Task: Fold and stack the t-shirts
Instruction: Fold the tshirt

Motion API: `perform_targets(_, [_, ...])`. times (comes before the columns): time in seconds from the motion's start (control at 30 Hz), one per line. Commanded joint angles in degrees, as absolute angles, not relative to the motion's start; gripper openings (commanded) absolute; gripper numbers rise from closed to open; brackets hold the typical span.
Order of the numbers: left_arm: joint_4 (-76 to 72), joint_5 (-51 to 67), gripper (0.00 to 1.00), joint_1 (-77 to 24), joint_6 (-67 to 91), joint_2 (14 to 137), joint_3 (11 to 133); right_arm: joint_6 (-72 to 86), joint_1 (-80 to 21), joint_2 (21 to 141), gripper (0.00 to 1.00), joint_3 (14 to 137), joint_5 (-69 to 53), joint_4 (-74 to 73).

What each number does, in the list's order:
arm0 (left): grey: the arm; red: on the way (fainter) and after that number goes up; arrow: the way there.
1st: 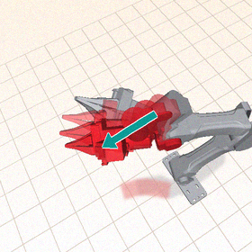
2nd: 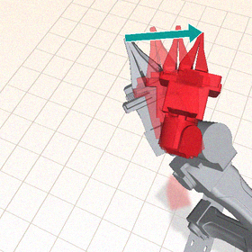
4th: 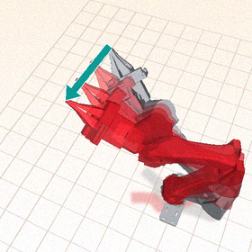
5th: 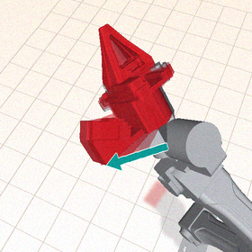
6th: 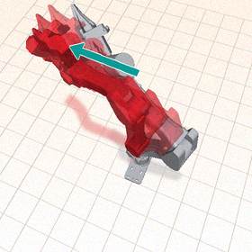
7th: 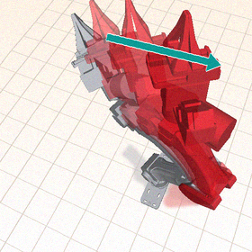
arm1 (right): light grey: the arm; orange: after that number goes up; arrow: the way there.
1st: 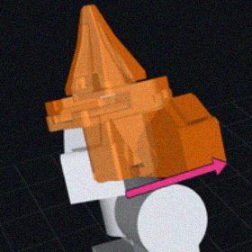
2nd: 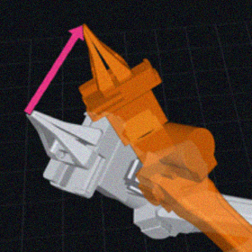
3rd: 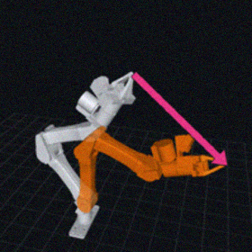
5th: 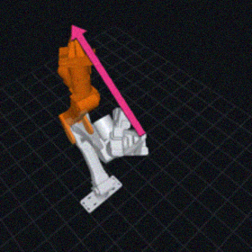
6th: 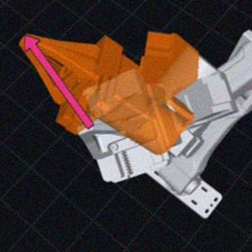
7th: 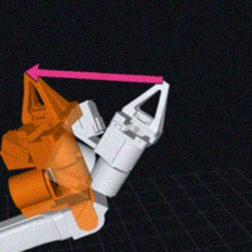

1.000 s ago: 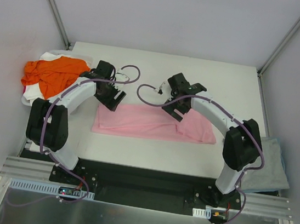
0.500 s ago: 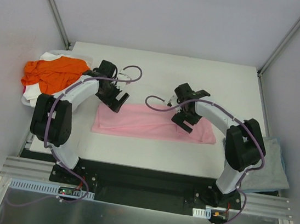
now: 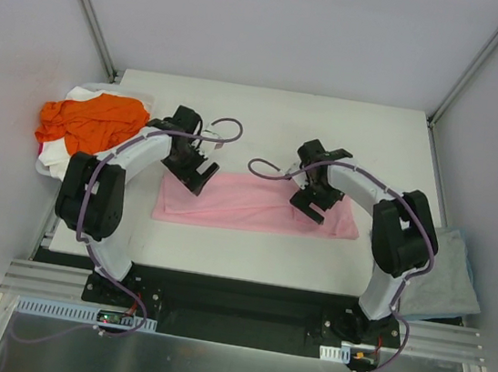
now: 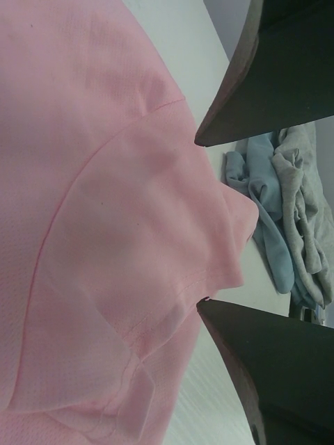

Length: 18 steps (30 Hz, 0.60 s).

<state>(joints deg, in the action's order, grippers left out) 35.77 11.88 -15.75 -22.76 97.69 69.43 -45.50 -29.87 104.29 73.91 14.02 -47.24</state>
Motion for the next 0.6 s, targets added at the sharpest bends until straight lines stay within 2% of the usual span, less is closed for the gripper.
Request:
perform_targets(0.0, [38.2,11.4,0.99,-17.0,-24.1,96.9,68.1,-46.7,-28.5,105.9,0.97,76.2,11.6,-49.2])
perform_targets(0.57, [40.2,9.5,0.99,-18.5,-23.5,99.8,67.7,-49.0,-25.2,114.2,0.96,82.4,3.3,-49.0])
